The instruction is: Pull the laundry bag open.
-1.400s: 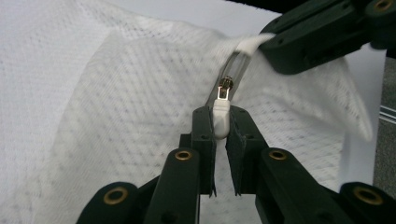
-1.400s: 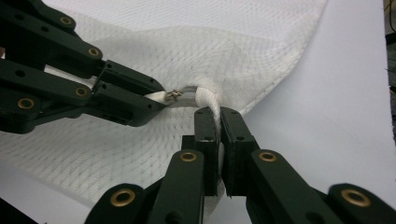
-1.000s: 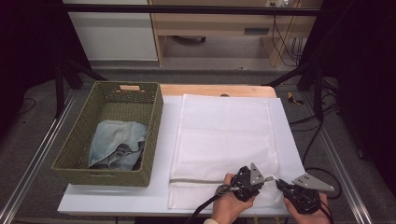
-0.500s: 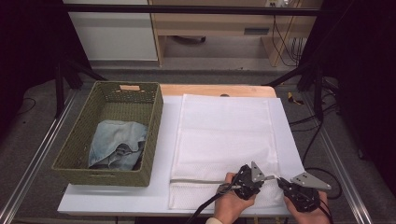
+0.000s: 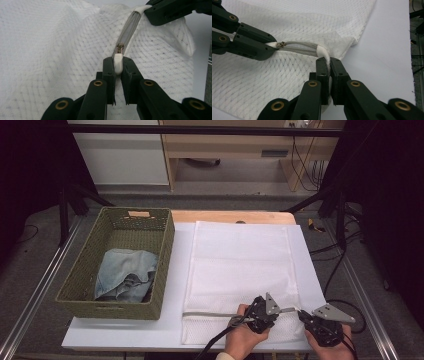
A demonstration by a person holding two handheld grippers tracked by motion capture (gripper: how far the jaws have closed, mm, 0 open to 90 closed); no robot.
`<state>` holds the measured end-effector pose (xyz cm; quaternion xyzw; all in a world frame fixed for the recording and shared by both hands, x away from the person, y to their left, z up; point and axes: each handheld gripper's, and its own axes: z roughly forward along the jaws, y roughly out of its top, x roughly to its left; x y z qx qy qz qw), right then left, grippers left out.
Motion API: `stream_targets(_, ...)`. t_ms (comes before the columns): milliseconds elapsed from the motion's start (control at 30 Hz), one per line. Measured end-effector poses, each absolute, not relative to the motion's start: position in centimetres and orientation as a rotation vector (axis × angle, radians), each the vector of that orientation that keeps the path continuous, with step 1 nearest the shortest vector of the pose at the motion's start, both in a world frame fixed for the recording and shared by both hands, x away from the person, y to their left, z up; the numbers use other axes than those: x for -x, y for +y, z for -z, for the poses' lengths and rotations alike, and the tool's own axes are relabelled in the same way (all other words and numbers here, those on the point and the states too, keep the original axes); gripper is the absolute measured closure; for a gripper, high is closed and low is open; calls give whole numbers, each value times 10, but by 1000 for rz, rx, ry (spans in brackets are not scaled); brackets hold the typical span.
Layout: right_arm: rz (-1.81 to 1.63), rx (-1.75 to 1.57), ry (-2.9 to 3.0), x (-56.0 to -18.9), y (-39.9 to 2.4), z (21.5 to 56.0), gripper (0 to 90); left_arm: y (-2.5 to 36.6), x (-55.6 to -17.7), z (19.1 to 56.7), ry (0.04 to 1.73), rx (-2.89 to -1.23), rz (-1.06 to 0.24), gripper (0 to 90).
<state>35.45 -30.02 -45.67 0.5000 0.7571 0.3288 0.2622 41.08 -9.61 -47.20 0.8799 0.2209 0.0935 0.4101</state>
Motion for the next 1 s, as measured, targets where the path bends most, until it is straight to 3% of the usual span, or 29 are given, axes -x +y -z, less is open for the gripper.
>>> stream_targets(1000, -894, -1283, 2049, -351, -293, 452, 864, -51, -418, 466, 625, -2148, -213, 820)
